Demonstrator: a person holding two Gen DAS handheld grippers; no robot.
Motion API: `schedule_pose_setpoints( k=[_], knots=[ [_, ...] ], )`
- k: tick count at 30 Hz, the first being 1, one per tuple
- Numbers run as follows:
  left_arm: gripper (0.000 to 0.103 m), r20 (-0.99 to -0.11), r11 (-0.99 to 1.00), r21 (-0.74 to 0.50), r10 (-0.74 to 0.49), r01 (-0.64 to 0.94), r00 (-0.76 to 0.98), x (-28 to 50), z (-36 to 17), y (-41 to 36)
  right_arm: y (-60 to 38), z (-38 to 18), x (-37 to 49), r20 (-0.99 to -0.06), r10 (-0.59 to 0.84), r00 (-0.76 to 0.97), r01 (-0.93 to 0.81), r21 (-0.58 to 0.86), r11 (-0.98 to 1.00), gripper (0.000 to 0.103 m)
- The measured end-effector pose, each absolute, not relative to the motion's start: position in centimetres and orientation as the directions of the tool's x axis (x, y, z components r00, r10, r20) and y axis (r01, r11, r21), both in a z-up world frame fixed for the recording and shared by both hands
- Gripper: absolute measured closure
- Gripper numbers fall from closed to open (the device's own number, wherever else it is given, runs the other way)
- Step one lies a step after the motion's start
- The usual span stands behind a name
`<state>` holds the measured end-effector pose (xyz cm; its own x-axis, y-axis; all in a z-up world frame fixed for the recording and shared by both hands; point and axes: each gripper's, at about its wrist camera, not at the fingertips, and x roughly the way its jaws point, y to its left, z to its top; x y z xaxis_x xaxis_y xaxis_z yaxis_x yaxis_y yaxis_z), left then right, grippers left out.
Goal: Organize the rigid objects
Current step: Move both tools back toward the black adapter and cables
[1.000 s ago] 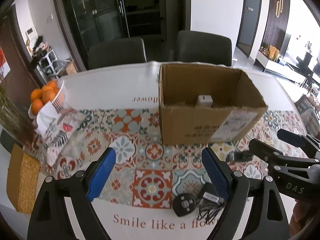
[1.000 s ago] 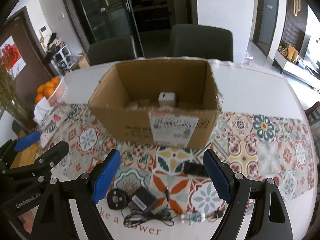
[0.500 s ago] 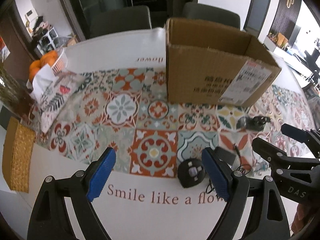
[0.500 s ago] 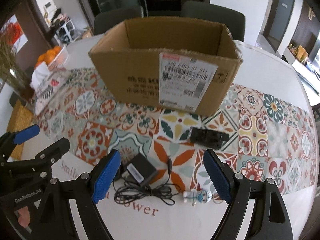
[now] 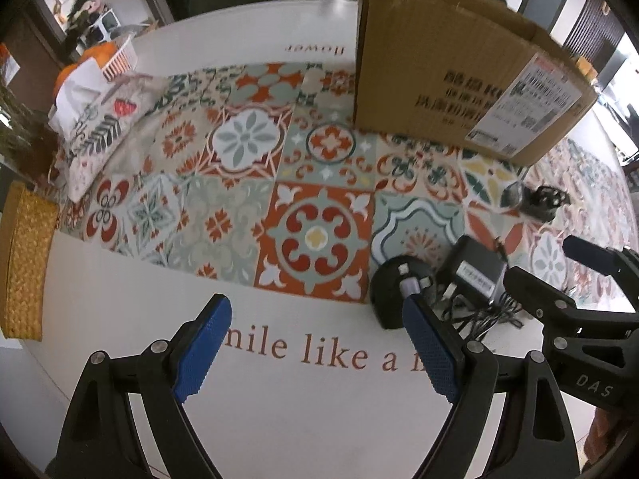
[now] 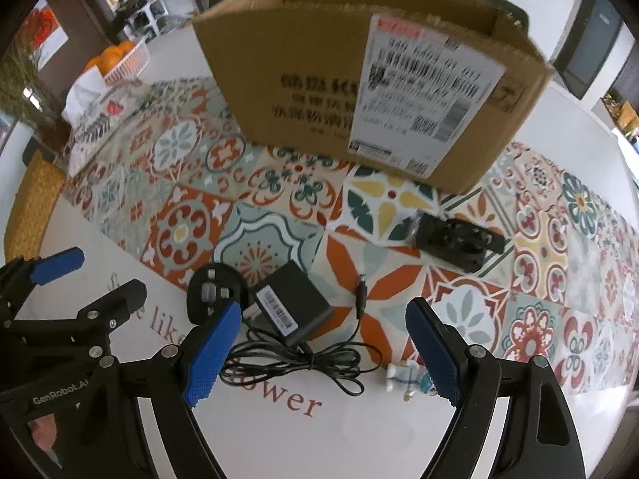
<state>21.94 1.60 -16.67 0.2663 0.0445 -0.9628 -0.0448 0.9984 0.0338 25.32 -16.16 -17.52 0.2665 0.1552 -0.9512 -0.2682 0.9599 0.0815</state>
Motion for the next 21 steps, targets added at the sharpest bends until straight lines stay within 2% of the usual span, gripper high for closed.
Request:
schedule_pose_setpoints(
  k=[17,21],
  knots=[
    [0.015,-0.979,0.995,0.091,0.098,-0.048,0.179,21.7,-20.3,1.9,-15.0,-21.7,25.7,-0.978,0.128,0.167,-0.371,0.058,0.927,0.019],
    [0.015,-0.979,0.993,0.110,0.117,-0.048,0.168,21.7,-20.8,2.0,-14.8,-22.8,25.9,-0.982,0.119,0.143,-0.381,0.057,0.923,0.027]
  ],
)
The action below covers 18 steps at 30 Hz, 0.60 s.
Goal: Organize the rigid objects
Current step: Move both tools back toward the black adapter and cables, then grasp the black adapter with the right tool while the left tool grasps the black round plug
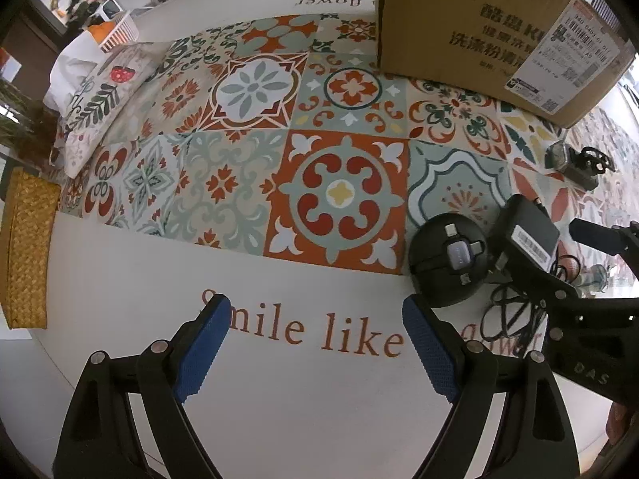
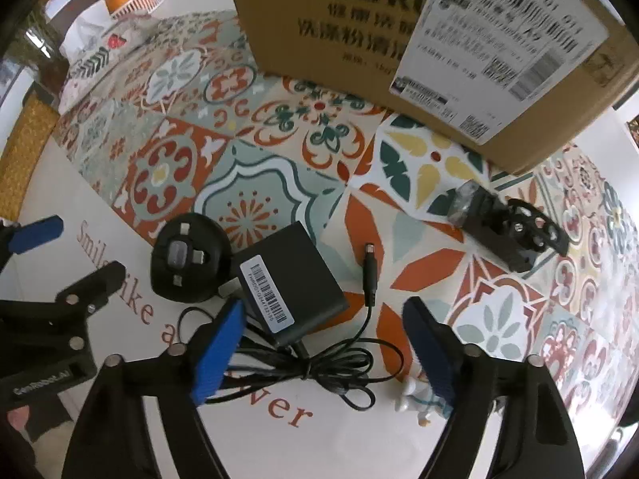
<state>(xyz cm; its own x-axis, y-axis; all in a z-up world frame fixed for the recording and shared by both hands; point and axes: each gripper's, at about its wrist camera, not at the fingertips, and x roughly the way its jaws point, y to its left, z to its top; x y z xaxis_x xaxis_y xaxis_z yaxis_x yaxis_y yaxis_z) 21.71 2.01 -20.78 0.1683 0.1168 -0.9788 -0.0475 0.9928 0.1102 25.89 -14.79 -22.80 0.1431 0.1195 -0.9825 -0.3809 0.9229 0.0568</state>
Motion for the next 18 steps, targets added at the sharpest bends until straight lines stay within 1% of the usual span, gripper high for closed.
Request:
schedule_pose_setpoints(
  k=[4,7,9,10,11,18],
  knots=[
    [0.015,-0.980,0.992,0.116,0.121,-0.046,0.156,21.7,-21.2,2.1,-14.6,-23.6,26.0,-0.983,0.136,0.121,-0.378,0.081,0.922,0.033],
    [0.015,-0.981,0.992,0.115,0.121,-0.044,0.151,21.6,-21.4,2.2,-14.3,-23.8,25.9,-0.981,0.148,0.129,-0.381,0.088,0.920,0.035],
    [0.015,-0.982,0.993,0.114,0.119,-0.040,0.149,21.6,-21.6,2.3,-14.2,-23.7,25.7,-0.978,0.155,0.142,-0.384,0.089,0.919,0.038],
    [0.015,-0.983,0.993,0.108,0.113,-0.037,0.148,21.6,-21.7,2.3,-14.4,-23.7,25.6,-0.976,0.159,0.146,-0.382,0.093,0.920,0.043],
    [0.015,-0.983,0.994,0.103,0.107,-0.034,0.147,21.6,-21.7,2.3,-14.4,-23.6,25.6,-0.975,0.163,0.151,-0.379,0.095,0.921,0.049],
    [0.015,-0.983,0.996,0.084,0.081,0.010,0.167,21.6,-21.4,1.5,-15.4,-23.3,25.0,-0.969,0.177,0.172,-0.318,0.116,0.941,0.051]
  ],
)
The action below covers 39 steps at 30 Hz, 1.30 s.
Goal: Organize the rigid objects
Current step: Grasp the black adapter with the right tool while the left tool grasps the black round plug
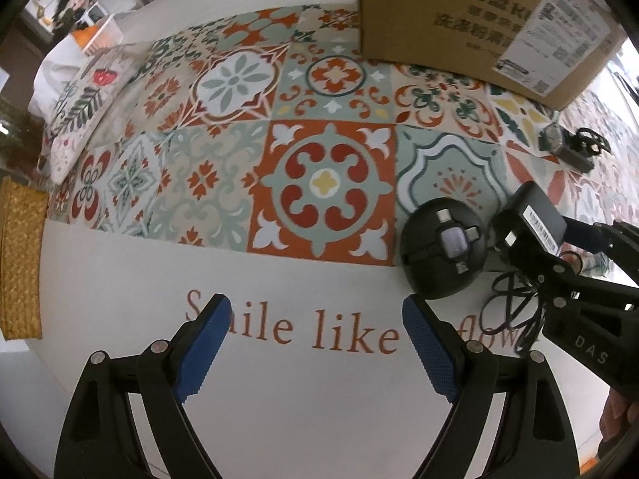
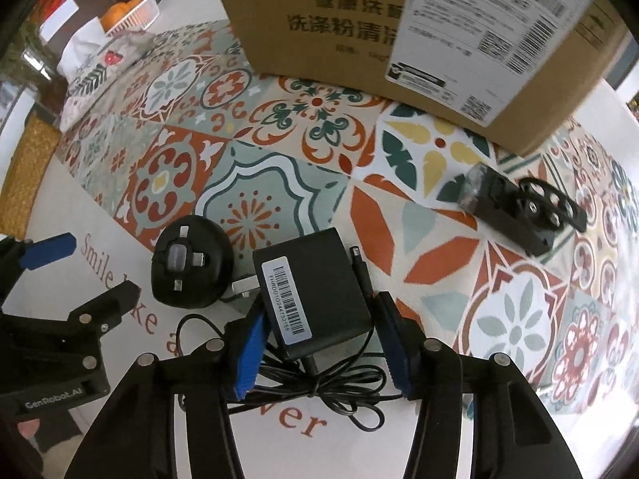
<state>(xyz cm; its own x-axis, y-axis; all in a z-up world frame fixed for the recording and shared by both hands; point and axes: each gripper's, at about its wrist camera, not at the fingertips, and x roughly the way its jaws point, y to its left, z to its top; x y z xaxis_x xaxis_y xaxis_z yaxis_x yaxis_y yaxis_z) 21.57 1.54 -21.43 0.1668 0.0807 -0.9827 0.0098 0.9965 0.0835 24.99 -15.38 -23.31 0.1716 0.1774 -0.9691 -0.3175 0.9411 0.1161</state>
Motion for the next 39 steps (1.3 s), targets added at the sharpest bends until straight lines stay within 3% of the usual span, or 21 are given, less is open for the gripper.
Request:
schedule_pose_setpoints(
  k=[12,21,24,27,30,39],
  knots=[
    [0.017,-0.968,0.984,0.023,-0.022,0.176,0.249,22.5,-21.3,-1.6,-18.3,-22.8,24.4,-0.958,0.191,0.212,-0.201,0.149,0.968,0.051],
    [0.022,-0.972,0.982,-0.062,-0.099,0.178,0.211,23.1,-22.3,-2.5,-18.8,-22.7,24.3,-0.954,0.206,0.219,-0.164,0.172,0.971,0.051],
    [0.027,-0.976,0.983,-0.068,-0.101,0.173,0.194,23.3,-22.6,-2.9,-19.0,-22.8,24.4,-0.953,0.210,0.217,-0.155,0.179,0.972,0.051],
    [0.042,-0.981,0.984,-0.061,-0.090,0.167,0.172,23.5,-23.7,-3.2,-19.1,-22.9,24.4,-0.955,0.205,0.213,-0.154,0.174,0.973,0.051],
    [0.046,-0.979,0.984,-0.064,-0.094,0.165,0.179,23.6,-23.7,-3.3,-18.9,-22.9,24.2,-0.955,0.209,0.212,-0.154,0.179,0.972,0.051],
    [0.048,-0.971,0.984,-0.071,-0.105,0.162,0.214,23.1,-22.8,-3.0,-18.7,-22.0,24.1,-0.946,0.222,0.238,-0.142,0.192,0.971,0.051]
  ],
)
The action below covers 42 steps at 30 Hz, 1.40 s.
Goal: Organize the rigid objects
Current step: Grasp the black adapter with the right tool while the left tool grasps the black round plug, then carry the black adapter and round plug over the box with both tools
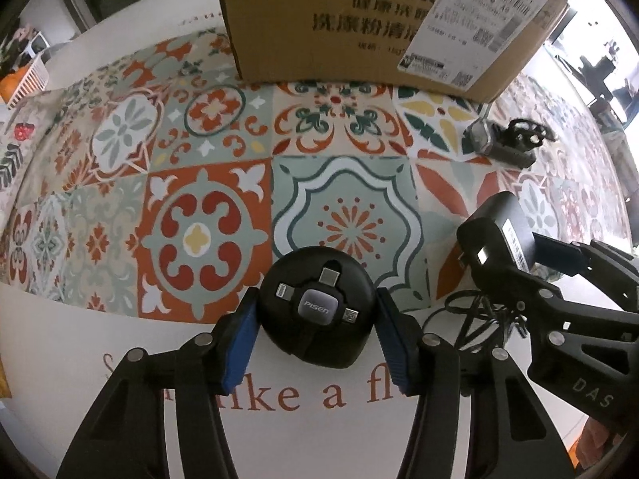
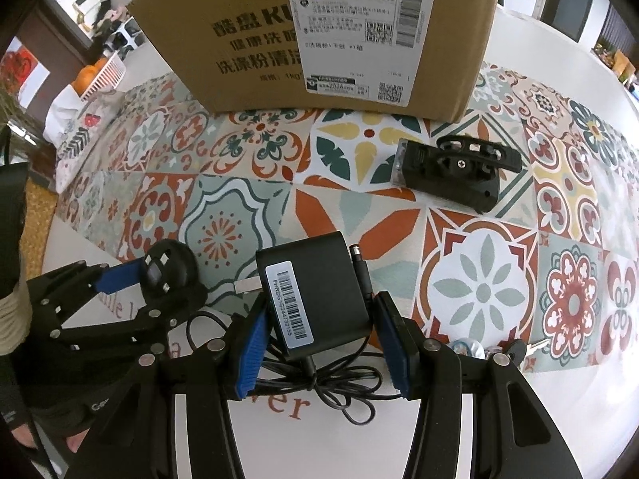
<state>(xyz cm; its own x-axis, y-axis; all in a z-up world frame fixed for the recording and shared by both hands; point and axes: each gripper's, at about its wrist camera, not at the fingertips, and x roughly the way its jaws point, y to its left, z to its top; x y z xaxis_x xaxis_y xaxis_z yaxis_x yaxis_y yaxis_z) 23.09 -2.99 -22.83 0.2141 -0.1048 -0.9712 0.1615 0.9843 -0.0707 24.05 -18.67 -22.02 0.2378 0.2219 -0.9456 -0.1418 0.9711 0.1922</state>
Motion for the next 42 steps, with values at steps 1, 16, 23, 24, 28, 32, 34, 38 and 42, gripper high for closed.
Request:
schedule_pose_setpoints(
  k=[1,16,23,24,28,32,34,38,42],
  knots=[
    [0.048,-0.968,0.985,-0.067,-0.103,0.161,0.228,23.0,-22.3,-2.8,-18.7,-21.8,24.0,-0.943,0.225,0.245,-0.139,0.196,0.971,0.051],
    [0.048,-0.912,0.983,-0.070,-0.133,0.171,0.388,22.3,-15.2,-1.9,-19.1,-16.2,23.6,-0.894,0.245,0.375,-0.115,0.217,0.969,0.052],
    [0.048,-0.873,0.981,-0.068,-0.147,0.184,0.464,22.7,-12.1,-2.1,-19.4,-12.8,23.6,-0.860,0.244,0.449,-0.110,0.217,0.970,0.052],
    [0.048,-0.867,0.980,-0.070,-0.152,0.187,0.475,22.8,-11.5,-2.1,-19.5,-12.5,23.6,-0.855,0.245,0.456,-0.109,0.220,0.969,0.052],
    [0.048,-0.837,0.978,-0.067,-0.162,0.196,0.522,23.0,-9.4,-2.2,-19.8,-10.1,23.7,-0.825,0.245,0.509,-0.117,0.215,0.969,0.052],
    [0.048,-0.804,0.977,-0.055,-0.166,0.206,0.571,23.4,-7.1,-2.2,-19.9,-7.9,24.0,-0.794,0.243,0.557,-0.123,0.210,0.970,0.052],
    [0.048,-0.789,0.976,-0.054,-0.173,0.213,0.590,23.6,-6.2,-2.2,-19.9,-6.9,24.1,-0.778,0.242,0.580,-0.126,0.208,0.970,0.052],
    [0.048,-0.756,0.974,-0.049,-0.181,0.222,0.629,23.9,-4.3,-2.4,-20.1,-5.3,24.4,-0.750,0.244,0.615,-0.126,0.211,0.969,0.052],
    [0.048,-0.727,0.970,-0.046,-0.198,0.240,0.657,24.4,-2.5,-2.7,-20.2,-3.8,24.8,-0.722,0.239,0.649,-0.124,0.210,0.970,0.052]
  ],
)
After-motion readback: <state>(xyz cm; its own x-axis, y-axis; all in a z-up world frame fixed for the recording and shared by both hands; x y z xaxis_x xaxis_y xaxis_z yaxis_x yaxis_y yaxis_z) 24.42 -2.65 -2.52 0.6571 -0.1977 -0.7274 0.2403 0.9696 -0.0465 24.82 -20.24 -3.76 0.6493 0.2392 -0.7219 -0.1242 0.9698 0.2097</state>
